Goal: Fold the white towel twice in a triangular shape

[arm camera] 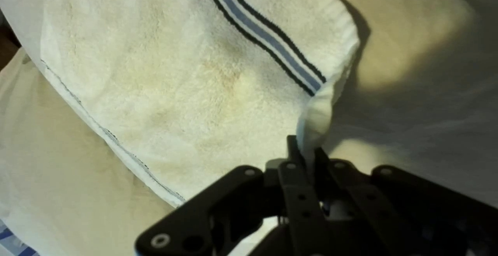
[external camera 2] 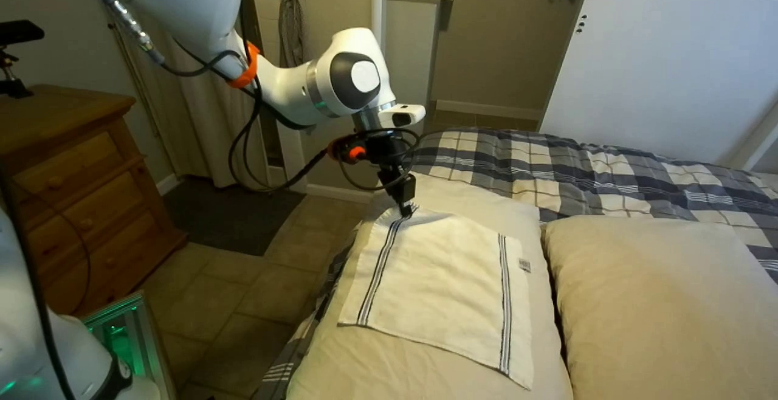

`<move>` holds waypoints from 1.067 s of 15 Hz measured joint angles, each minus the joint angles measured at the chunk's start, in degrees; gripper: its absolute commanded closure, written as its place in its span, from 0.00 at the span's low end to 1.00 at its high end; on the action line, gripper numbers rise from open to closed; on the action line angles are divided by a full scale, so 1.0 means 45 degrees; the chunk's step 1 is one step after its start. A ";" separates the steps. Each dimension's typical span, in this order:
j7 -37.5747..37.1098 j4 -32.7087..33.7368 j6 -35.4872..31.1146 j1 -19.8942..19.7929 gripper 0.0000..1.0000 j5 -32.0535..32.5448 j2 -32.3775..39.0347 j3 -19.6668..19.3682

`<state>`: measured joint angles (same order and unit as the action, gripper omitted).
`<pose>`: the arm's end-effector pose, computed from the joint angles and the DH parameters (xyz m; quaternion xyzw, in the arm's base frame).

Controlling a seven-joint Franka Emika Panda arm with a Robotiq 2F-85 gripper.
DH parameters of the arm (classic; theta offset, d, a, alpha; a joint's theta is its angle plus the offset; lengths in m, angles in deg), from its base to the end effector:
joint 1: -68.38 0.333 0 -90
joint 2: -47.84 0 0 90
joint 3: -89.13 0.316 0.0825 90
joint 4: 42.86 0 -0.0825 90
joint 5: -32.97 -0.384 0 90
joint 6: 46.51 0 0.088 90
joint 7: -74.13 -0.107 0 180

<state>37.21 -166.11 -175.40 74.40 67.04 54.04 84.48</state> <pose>0.5553 -0.0020 0.3541 0.9660 -0.1152 0.0709 0.2203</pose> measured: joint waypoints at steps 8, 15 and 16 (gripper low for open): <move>0.1244 0.0028 -0.0599 -0.1656 0.94 0.0195 -0.0168 -0.0741; 0.4210 -0.0337 -0.2978 -0.3010 0.94 -0.0151 -0.0164 -0.1427; 0.4597 -0.0406 -0.3011 -0.3129 0.94 -0.0359 -0.0160 -0.1485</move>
<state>57.90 -167.93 -188.95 60.32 65.42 53.32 77.80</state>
